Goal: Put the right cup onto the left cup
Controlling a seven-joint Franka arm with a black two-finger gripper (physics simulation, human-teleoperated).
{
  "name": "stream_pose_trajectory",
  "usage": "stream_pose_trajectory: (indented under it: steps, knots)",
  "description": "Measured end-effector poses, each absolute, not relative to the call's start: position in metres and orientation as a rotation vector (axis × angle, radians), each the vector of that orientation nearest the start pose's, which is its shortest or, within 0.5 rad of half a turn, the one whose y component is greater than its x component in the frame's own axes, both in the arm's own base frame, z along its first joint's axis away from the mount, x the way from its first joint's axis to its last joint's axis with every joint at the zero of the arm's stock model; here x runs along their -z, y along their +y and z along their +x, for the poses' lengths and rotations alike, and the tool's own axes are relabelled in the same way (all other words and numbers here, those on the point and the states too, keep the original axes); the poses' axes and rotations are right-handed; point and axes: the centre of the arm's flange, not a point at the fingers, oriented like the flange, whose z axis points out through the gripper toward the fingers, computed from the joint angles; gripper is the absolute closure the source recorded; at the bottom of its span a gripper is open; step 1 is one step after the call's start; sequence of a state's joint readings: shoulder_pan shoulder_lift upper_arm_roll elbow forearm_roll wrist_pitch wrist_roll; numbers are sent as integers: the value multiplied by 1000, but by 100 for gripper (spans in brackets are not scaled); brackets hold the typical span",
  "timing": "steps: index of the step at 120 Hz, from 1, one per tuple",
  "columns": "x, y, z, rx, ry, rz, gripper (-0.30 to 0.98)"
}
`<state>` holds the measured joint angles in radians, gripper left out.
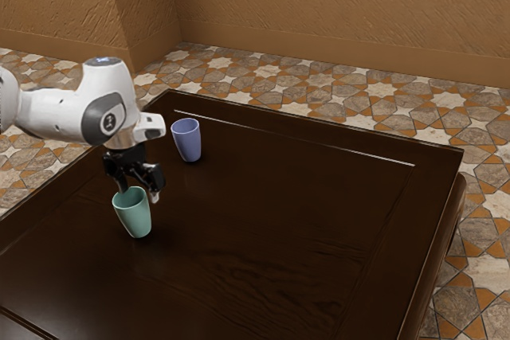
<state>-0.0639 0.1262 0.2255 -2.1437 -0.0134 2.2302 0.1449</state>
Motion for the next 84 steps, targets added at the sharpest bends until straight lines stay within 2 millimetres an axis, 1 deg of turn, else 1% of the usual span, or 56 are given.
stream_pose_trajectory:
  steps: [10,27,58,65,75,82,84]
  knots:
    - [-333,88,548,-59,-55,-3129,0]
    - [-327,87,551,-41,-66,-3127,0]
    - [-307,82,553,-69,-79,-3127,0]
    - [-304,82,554,-71,-82,-3126,7]
    - [-301,83,555,-71,-87,-3125,25]
    - [-300,83,555,-68,-88,-3122,33]
    - [-300,82,556,-67,-89,-3122,38]
